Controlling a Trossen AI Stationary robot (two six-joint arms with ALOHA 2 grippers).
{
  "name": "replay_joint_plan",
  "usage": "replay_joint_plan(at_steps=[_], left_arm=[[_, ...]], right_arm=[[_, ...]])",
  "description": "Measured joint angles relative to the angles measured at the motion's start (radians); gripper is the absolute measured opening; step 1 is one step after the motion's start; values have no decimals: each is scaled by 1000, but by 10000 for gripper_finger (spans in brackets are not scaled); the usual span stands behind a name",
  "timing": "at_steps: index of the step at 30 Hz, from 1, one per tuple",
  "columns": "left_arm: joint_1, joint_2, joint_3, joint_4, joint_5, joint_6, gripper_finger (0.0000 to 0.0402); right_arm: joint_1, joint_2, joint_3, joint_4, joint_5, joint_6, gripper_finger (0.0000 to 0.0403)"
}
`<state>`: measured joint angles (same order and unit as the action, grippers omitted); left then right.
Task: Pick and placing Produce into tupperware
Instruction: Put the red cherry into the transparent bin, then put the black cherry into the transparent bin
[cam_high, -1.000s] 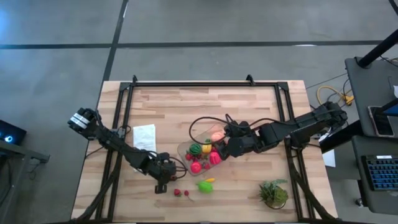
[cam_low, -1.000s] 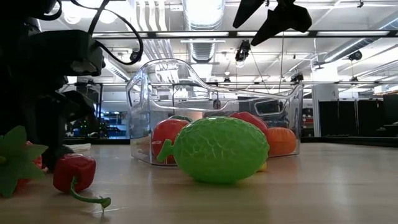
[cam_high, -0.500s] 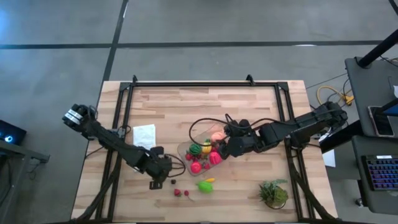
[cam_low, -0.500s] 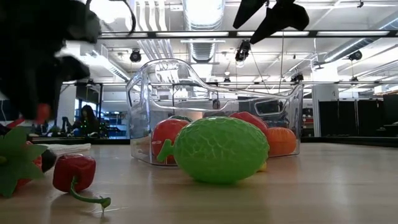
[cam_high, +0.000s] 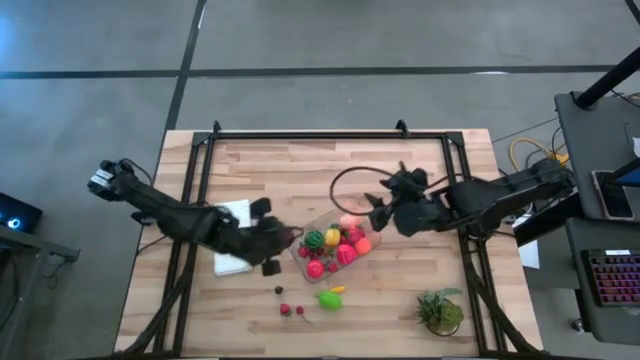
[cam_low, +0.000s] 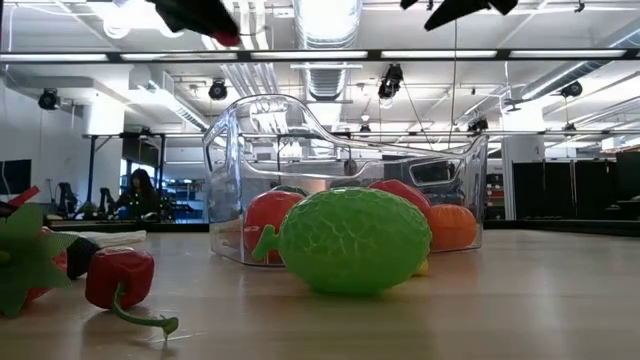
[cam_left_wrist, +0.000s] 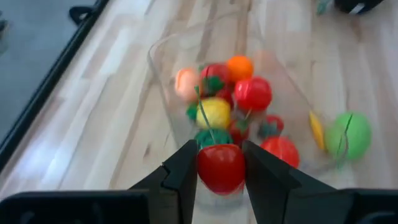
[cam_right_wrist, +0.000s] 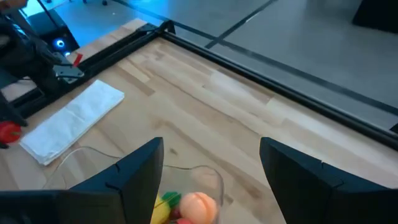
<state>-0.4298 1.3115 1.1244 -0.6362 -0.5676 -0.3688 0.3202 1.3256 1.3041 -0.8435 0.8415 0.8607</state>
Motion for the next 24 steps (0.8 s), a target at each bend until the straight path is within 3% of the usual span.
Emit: replay_joint_plan(at_steps=[7, 13, 19, 24], left_arm=[[158, 90, -6, 215, 224, 114, 97], [258, 175, -7, 278, 476, -103, 122], [278, 210, -8, 391, 511, -143, 185], [289, 196, -13, 369, 506, -148, 225]], right_arm=[[0, -86, 0, -81, -1, -4, 258], [0, -108, 0, -161, -2, 1, 258], [0, -100, 0, -224, -2, -5, 258], [0, -102, 0, -267, -2, -11, 258]])
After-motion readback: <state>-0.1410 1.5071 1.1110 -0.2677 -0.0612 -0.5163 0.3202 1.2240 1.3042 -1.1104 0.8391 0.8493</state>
